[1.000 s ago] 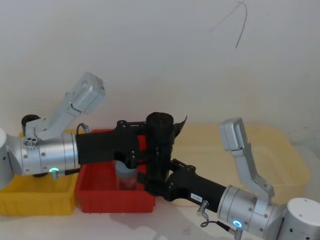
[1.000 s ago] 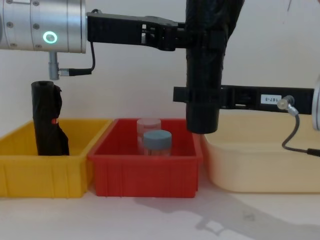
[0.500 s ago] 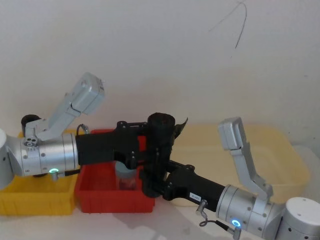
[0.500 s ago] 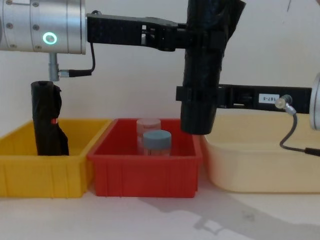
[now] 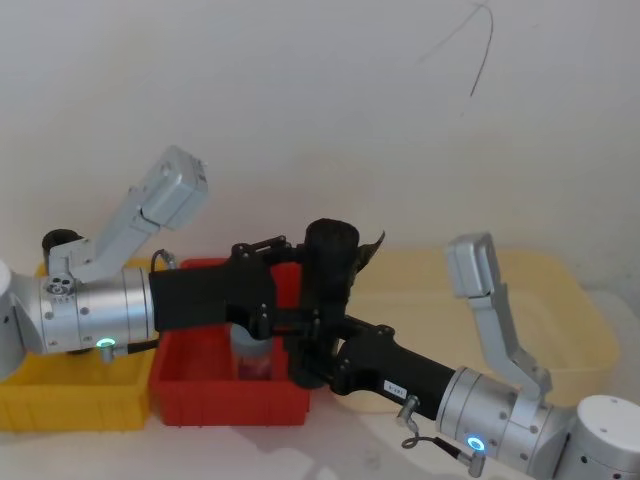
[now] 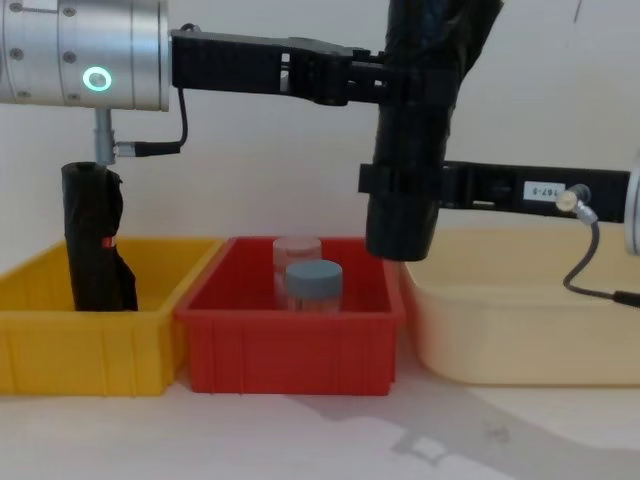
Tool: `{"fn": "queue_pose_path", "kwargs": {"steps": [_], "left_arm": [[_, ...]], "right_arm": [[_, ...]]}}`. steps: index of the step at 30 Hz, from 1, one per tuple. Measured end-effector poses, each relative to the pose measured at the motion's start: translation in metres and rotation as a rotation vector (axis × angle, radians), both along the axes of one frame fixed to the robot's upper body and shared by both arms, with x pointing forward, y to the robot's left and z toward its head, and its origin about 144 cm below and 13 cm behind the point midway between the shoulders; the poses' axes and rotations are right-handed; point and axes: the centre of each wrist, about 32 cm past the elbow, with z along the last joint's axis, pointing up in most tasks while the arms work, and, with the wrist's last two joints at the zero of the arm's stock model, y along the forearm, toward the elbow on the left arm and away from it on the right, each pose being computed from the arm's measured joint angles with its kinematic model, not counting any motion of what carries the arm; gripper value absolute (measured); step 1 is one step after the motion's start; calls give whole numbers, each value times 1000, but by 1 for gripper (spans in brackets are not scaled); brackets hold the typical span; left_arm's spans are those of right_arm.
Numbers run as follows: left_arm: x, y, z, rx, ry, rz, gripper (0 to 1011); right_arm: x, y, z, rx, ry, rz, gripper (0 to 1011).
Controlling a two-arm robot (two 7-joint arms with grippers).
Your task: Pick up the garbage bag with the one hand and transfer it to the other hand.
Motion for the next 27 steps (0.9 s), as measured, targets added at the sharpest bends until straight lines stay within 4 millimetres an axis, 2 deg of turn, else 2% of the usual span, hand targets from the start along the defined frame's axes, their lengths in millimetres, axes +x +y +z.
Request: {"fn": "queue_pose_path", "kwargs": {"steps": [2, 4, 27], "left_arm": [[-1, 1, 0, 1, 1, 8, 980], [-1, 2, 0, 1, 2, 15, 1001], [-17, 31, 1, -55, 24, 136, 1001]], "right_arm": [[0, -1, 0, 5, -3, -6, 537], [1, -2, 0, 7, -4, -12, 537], [22, -17, 6, -46, -39, -141, 537]]}}
